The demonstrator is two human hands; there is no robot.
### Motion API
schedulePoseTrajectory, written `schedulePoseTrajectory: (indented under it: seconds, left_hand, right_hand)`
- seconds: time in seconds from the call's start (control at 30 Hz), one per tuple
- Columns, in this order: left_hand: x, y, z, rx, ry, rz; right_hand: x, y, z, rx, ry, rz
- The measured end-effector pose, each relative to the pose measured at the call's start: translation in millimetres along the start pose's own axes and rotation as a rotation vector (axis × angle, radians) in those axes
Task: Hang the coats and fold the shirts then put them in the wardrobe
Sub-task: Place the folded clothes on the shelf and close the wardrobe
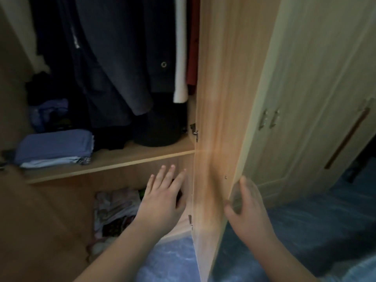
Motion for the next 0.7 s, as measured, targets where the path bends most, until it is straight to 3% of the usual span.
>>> schedulePoseTrajectory:
  seconds: [0.2,0.4,0.53,0.7]
  left_hand:
    - [34.1,0.5,80.2,0.032,0.227,-0.054]
    - [50.4,28.9,170.8,0.108,0.432,-0.148]
    - [34.3,38.6,231.0,0.137,0.499,-0.162]
    - [-0.6,43.2,296.2,0.128,0.519,-0.121]
  right_hand:
    - [-9.2,-65.7,97.5,0.079,0.341,0.167]
    - [-82.7,-155.0,178.6,0.126,0.569,0.247]
    - [-144.5,-204.2,227.1,0.229,0.568,0.325]
    - [-191.9,-259.4,263.8,0.309,0.447,0.235]
Point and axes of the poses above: each hand's wrist, its own x-axis away from the middle knuckle, its own y-axis out of the back of the hand, z = x × y, the point moved 3 cm from there along -x, towards the middle knuckle, and after that the axes turned 5 degrees about z, right-handed, at the moved point
